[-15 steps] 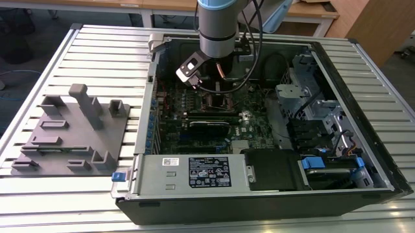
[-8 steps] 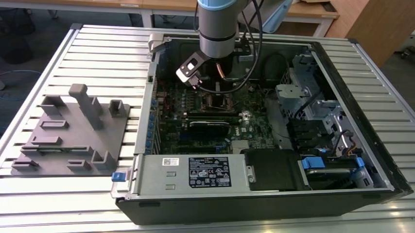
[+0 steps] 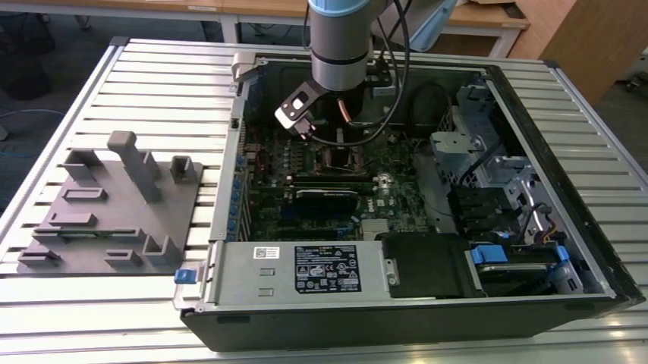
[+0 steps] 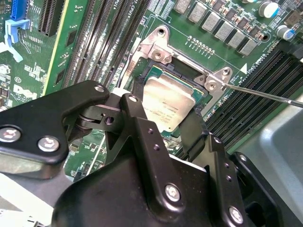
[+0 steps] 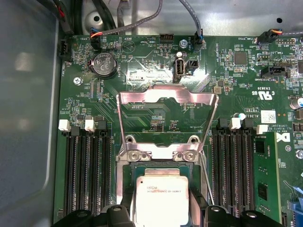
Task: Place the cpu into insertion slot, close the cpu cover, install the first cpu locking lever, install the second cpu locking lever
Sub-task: 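Place the cpu into insertion slot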
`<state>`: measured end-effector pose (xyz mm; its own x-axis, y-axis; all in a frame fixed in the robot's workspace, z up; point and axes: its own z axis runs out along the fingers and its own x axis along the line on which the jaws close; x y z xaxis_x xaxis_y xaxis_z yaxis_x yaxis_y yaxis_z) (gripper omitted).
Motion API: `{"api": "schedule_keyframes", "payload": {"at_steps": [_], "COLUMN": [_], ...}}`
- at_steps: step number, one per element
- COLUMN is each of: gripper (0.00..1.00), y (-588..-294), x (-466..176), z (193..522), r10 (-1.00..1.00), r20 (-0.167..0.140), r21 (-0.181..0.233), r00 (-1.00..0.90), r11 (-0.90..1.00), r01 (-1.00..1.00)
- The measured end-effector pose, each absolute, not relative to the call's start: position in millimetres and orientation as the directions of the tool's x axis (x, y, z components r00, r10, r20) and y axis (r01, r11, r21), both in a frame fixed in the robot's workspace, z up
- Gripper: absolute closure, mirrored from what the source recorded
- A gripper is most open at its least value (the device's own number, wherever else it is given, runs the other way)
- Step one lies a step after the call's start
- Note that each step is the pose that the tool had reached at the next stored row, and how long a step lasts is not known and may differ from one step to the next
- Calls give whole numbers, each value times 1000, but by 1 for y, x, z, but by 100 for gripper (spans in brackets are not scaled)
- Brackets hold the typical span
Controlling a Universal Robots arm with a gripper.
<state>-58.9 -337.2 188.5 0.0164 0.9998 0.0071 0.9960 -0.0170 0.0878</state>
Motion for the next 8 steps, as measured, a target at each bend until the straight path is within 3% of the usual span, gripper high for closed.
{"api": "schedule_keyframes", "payload": {"at_steps": [8], "gripper": [46], "y": [-337], "x": [-59], "z": [188], "r10": [1000], "r20": [7], "r21": [88], "r00": [16], "r11": [-17], "r01": [996]}}
